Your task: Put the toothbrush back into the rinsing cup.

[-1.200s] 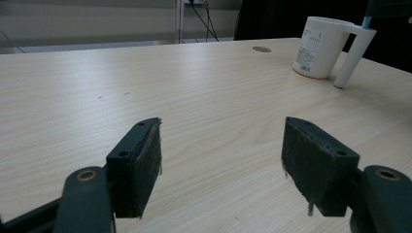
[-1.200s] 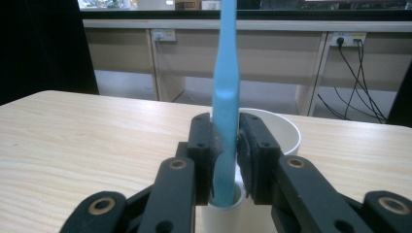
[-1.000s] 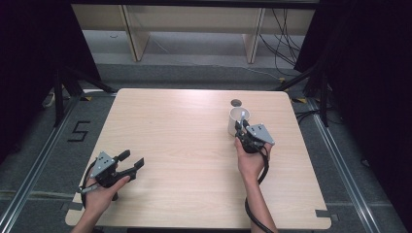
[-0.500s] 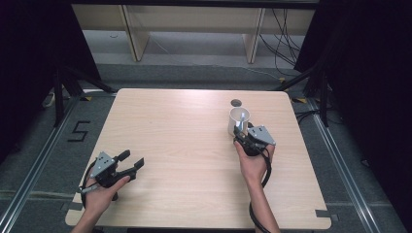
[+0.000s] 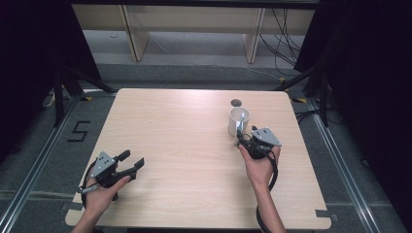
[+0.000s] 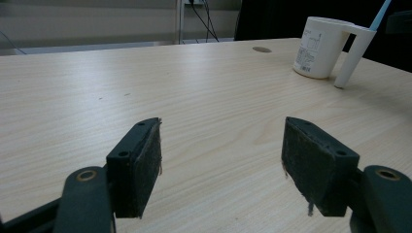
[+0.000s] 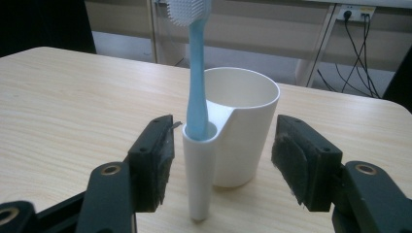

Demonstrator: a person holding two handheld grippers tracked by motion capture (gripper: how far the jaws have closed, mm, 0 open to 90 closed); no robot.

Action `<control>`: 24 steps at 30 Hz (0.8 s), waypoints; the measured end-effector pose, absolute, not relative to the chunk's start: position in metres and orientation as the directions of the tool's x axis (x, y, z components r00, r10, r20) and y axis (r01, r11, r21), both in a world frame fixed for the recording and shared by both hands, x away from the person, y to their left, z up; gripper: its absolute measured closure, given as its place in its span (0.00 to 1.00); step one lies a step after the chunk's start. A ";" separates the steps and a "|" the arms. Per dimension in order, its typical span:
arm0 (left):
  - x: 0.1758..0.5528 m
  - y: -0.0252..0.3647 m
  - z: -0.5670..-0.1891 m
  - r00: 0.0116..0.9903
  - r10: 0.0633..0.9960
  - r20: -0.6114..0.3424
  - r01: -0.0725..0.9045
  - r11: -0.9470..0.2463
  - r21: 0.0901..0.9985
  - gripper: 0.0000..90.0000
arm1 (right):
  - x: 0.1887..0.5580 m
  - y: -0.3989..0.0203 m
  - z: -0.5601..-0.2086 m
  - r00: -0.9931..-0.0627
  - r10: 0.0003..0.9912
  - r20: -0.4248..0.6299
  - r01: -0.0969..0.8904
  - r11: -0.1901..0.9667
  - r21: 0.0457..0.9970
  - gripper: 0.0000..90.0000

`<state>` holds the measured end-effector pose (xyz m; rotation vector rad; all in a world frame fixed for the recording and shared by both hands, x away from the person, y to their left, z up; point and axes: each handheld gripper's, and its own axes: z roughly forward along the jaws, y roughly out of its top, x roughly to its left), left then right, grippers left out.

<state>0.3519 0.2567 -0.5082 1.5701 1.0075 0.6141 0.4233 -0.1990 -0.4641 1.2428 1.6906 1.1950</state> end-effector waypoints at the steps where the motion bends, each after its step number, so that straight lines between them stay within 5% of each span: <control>1: 0.352 0.257 -0.508 0.501 0.856 -0.129 0.279 -0.019 0.960 0.34 | 0.421 -0.200 -0.463 -0.280 0.960 -0.021 0.299 0.108 0.948 0.46; 24: 0.352 0.257 -0.509 0.500 0.857 -0.126 0.282 -0.024 0.959 0.34 | 0.399 -0.227 -0.466 -0.304 0.952 -0.029 0.343 0.138 0.929 0.45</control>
